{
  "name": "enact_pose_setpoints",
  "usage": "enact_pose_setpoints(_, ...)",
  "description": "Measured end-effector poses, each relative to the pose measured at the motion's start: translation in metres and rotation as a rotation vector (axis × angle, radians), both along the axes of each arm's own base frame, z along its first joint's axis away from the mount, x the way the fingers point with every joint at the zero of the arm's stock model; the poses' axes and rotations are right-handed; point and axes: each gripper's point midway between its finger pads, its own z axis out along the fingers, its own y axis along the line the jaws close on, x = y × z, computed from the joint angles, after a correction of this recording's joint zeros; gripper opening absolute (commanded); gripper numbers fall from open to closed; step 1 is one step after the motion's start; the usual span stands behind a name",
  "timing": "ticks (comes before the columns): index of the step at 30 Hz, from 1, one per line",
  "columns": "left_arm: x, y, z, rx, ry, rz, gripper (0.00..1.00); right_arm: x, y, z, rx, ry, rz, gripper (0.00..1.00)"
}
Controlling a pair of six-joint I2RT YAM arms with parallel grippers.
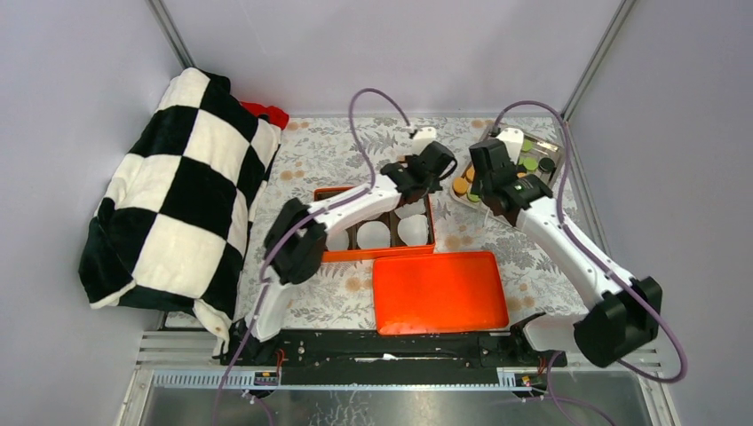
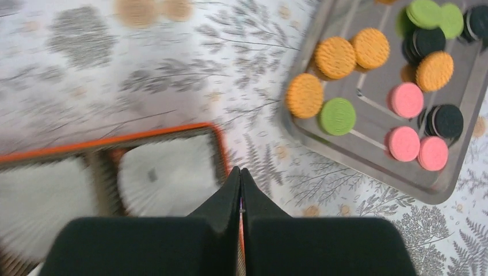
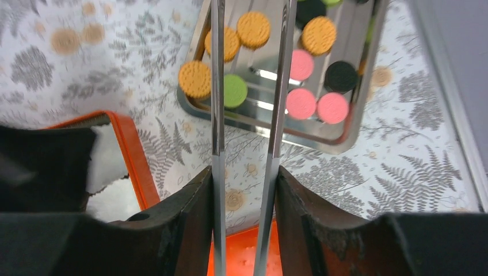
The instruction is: Pack the cookies
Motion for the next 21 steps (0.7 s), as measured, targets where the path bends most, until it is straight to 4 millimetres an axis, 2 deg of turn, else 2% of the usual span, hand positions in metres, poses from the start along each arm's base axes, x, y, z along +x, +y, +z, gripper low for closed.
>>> enact_pose_setpoints(4, 0.017, -0.046, -0.044, -0.003, 0.028, -0.147, 0.0, -0.01, -0.016, 0.044, 0.012, -0.13, -0.05, 0.44)
enact_pose_setpoints(9, 0.018, -0.076, -0.09, -0.029, 0.086, -0.271, 0.0, -0.02, -0.024, 0.091, 0.061, -0.252, -0.067, 0.44)
enact_pose_setpoints(12, 0.017, -0.088, -0.11, -0.06, 0.112, -0.323, 0.0, -0.024, -0.026, 0.097, 0.068, -0.265, -0.068, 0.44)
enact_pose_setpoints(15, 0.018, -0.095, -0.119, -0.098, 0.121, -0.358, 0.0, -0.026, -0.026, 0.094, 0.064, -0.255, -0.066, 0.44)
enact_pose_setpoints(21, 0.026, -0.107, -0.108, -0.175, 0.086, -0.403, 0.0, -0.029, -0.023, 0.077, 0.066, -0.21, -0.049, 0.43)
